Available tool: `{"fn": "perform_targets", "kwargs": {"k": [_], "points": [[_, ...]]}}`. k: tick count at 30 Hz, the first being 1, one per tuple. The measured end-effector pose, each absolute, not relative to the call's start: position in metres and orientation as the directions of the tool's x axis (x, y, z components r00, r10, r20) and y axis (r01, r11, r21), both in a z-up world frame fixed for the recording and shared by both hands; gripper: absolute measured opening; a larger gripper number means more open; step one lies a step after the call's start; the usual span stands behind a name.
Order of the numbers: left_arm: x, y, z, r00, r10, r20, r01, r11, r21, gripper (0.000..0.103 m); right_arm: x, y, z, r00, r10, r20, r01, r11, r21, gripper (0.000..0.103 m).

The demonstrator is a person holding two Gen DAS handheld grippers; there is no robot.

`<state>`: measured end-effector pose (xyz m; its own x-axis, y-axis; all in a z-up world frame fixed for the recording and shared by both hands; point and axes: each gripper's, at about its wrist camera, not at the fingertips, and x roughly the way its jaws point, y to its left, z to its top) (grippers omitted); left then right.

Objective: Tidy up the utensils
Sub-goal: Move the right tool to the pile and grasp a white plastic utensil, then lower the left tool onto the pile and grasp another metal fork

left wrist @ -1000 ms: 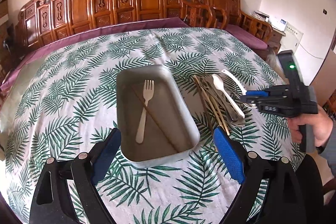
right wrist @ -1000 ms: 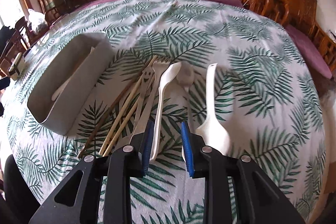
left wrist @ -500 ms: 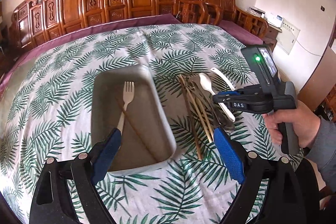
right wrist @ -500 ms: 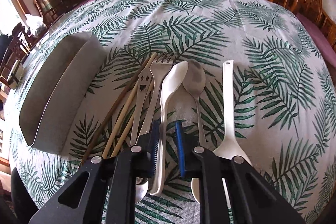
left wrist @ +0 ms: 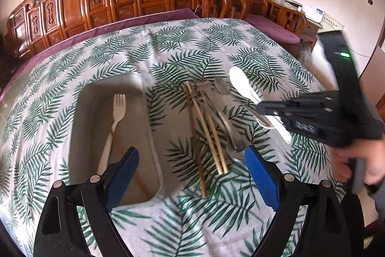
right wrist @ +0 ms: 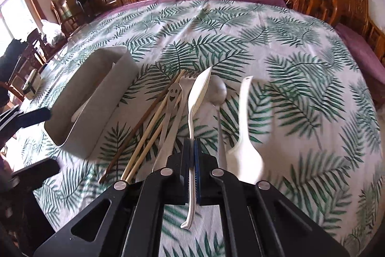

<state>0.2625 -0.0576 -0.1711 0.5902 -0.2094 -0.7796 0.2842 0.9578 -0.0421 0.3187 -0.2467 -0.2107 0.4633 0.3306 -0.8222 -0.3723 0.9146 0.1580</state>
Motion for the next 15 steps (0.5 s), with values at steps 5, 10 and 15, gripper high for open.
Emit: {"fn": "perform_targets", "kwargs": {"k": [5, 10, 15], "points": [[0.277, -0.077, -0.177, 0.579, -0.199, -0.79, 0.282, 0.959, -0.035, 0.086, 0.305, -0.262, -0.206, 0.472, 0.334, -0.816, -0.377, 0.913, 0.156, 0.004], [0.292, -0.089, -0.185, 0.564, -0.192, -0.803, 0.274, 0.961, -0.038, 0.086, 0.3, -0.278, -0.206, 0.482, 0.347, -0.804, -0.364, 0.915, 0.176, 0.004], [0.309, -0.102, -0.193, 0.544, -0.186, -0.818, 0.278, 0.96, -0.034, 0.073, 0.304, -0.289, -0.208, 0.487, 0.342, -0.804, -0.354, 0.918, 0.177, 0.004]]}}
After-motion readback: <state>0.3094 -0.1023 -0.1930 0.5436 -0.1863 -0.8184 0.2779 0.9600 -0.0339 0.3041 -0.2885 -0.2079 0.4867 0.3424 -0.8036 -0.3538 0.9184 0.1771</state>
